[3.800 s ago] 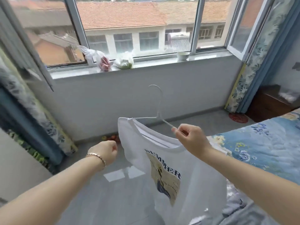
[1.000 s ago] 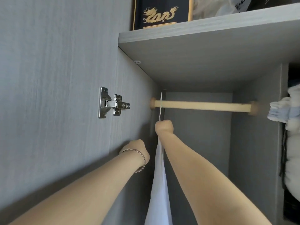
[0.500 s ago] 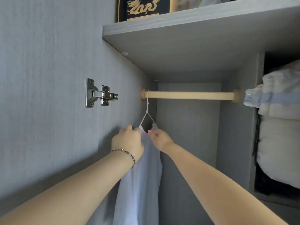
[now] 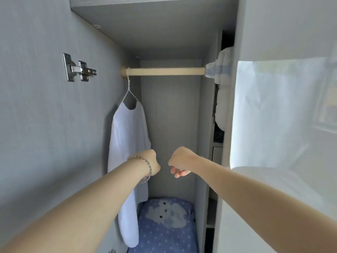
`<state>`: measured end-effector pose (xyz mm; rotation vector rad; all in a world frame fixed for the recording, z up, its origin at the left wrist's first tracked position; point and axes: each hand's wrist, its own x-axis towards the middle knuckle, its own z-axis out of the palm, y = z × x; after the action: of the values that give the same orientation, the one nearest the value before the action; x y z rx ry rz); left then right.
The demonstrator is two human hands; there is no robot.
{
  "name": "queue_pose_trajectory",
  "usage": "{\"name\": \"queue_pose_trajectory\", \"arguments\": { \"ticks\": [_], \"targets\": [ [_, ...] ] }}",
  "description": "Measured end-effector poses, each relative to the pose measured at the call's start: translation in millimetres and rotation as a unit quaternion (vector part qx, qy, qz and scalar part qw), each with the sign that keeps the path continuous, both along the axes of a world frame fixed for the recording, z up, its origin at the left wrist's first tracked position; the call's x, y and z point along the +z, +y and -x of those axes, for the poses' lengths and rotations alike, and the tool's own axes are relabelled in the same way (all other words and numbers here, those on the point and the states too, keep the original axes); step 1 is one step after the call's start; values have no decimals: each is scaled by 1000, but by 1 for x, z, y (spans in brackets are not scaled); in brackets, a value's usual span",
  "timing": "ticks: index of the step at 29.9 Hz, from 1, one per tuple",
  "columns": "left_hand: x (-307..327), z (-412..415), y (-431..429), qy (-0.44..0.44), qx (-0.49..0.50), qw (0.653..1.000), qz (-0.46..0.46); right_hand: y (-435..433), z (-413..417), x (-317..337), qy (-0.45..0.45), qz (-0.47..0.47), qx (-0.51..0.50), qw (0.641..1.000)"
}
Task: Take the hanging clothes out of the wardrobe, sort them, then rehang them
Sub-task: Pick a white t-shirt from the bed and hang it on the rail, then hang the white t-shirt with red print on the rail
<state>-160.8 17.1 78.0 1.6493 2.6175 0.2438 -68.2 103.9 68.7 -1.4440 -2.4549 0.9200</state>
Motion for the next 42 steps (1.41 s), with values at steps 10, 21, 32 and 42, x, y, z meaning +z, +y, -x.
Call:
{"name": "queue_pose_trajectory", "arguments": {
  "ticks": [10, 21, 32, 42],
  "targets": [
    [-80, -170, -58, -39, -282, 956, 69, -159, -232, -84, -99, 24, -174, 979],
    [-167, -515, -204, -27, -591, 795, 134, -414, -557, -173, -187, 119, -463, 858],
    [-234, -838, -389, 3, -747, 648, 150, -694, -817, -257, -123, 143, -745, 640],
    [-293, -1041, -461, 53, -833, 517, 187, -810, -967, -327, -57, 200, -874, 439]
  ]
}}
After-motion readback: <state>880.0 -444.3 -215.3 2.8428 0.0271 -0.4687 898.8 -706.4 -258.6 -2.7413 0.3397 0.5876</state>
